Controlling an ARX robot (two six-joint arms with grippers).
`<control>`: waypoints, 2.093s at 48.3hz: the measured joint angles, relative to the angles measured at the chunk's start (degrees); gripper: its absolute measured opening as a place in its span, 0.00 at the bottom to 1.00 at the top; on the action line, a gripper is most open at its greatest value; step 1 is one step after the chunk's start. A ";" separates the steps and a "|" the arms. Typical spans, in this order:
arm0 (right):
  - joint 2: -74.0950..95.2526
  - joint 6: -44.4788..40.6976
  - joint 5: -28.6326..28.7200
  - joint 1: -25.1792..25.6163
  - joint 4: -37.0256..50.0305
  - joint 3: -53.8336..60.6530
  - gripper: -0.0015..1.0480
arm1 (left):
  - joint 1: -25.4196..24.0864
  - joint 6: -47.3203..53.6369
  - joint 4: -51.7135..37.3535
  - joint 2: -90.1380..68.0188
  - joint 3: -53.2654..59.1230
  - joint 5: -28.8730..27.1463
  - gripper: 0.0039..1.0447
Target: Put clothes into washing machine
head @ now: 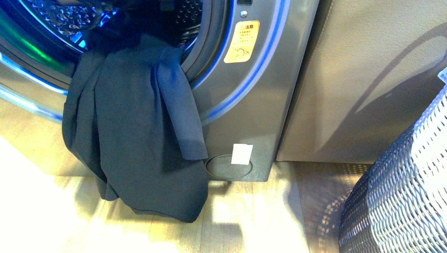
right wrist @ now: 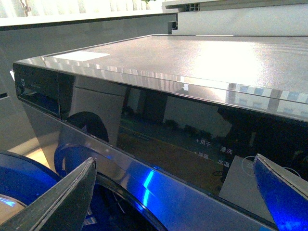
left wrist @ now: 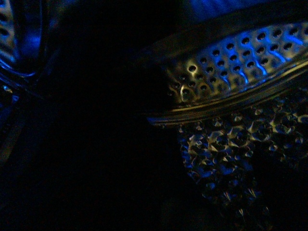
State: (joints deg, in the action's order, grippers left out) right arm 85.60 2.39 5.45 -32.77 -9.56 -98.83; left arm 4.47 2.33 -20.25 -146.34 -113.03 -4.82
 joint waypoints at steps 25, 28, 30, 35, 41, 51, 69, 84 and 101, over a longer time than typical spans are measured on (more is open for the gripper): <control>0.00 0.00 -0.02 0.00 -0.02 0.00 0.93 | -0.52 0.52 -15.04 22.10 33.42 1.01 0.94; 0.00 0.00 0.00 0.00 0.00 0.00 0.93 | -0.52 0.61 -16.63 25.81 38.27 2.12 0.94; 0.00 -0.02 -0.02 0.00 -0.02 0.00 0.93 | -0.37 0.59 -17.11 28.89 42.64 2.60 0.94; 0.00 0.00 -0.02 0.00 0.00 0.00 0.93 | 0.20 0.59 -17.51 34.80 51.32 3.65 0.94; 0.00 0.00 0.00 0.00 0.00 0.00 0.93 | 0.44 0.46 -16.79 38.36 56.52 4.79 0.94; 0.00 0.00 -0.02 0.00 -0.02 0.00 0.93 | 0.57 0.52 -16.85 42.51 62.84 5.51 0.94; -0.02 0.00 -0.02 0.00 -0.02 0.00 0.93 | 0.42 1.77 -13.81 62.69 75.63 9.31 0.94; -0.02 0.00 -0.02 0.00 -0.02 0.00 0.93 | -2.91 0.81 -7.93 82.88 81.99 15.10 0.94; -0.02 0.00 0.00 0.00 -0.02 0.00 0.93 | -7.74 -2.69 -2.27 104.02 86.71 20.50 0.94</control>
State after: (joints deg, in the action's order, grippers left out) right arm 85.58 2.39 5.45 -32.77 -9.58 -98.83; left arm -3.27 -0.36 -22.52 -42.33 -26.33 15.68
